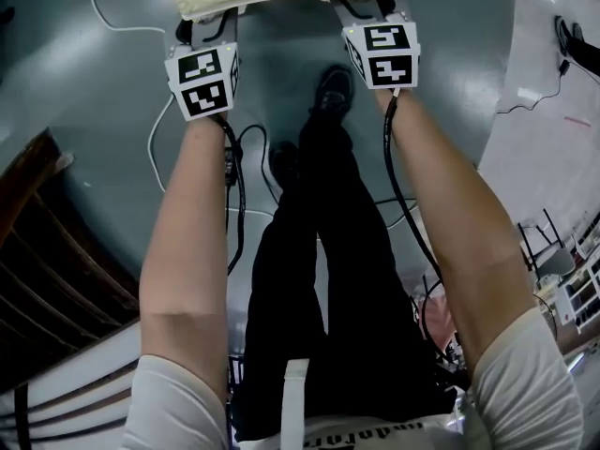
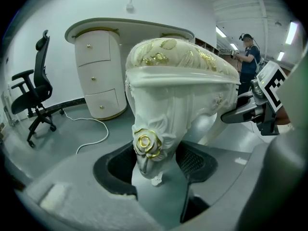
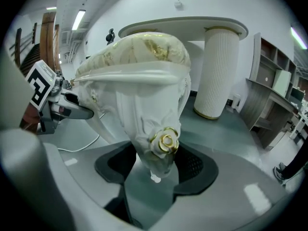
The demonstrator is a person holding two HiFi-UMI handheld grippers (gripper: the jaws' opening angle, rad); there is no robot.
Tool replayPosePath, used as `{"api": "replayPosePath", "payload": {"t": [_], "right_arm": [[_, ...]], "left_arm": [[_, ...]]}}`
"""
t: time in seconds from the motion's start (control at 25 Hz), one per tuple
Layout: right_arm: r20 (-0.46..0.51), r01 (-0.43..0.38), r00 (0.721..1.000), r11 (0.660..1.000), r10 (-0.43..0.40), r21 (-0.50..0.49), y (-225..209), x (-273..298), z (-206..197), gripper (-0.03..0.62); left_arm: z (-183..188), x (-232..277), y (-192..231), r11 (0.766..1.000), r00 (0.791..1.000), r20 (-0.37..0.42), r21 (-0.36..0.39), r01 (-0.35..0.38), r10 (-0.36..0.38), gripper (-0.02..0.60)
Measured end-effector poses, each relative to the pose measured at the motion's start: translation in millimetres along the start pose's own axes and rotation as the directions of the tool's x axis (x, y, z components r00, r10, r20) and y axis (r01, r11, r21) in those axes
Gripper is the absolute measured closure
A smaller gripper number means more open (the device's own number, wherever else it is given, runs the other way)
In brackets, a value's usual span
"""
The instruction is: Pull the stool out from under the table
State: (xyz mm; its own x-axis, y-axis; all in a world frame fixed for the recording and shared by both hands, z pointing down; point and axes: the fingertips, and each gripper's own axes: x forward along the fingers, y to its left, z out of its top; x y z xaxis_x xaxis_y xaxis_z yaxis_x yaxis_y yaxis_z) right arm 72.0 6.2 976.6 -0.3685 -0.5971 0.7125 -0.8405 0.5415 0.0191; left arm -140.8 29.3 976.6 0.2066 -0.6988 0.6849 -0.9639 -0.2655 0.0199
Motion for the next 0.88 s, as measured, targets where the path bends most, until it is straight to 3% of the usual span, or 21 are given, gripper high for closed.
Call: {"api": "replayPosePath", "payload": {"t": [0.36, 0.6, 0.88], "right_arm": [[-0.028, 0.005, 1.0, 1.0, -0.004, 0.021, 23, -35, -33, 0.355], [-0.085, 0.003, 0.996, 1.0, -0.003, 0.004, 18, -38, -38, 0.324], [-0.091, 0.008, 0.996, 1.0, -0.005, 0.028, 20, -89, -25, 0.31]], "left_arm": [[-32, -33, -23, 1.0, 1.0, -0.03, -0.005, 0.01, -0.01, 0.327], [-28, -31, -27, 0.999, 0.998, -0.064, 0.045, 0.028, -0.025, 0.303], [1, -79, -37, 0.998, 0.997, -0.041, -0.01, 0.067, -0.068, 0.29]]}}
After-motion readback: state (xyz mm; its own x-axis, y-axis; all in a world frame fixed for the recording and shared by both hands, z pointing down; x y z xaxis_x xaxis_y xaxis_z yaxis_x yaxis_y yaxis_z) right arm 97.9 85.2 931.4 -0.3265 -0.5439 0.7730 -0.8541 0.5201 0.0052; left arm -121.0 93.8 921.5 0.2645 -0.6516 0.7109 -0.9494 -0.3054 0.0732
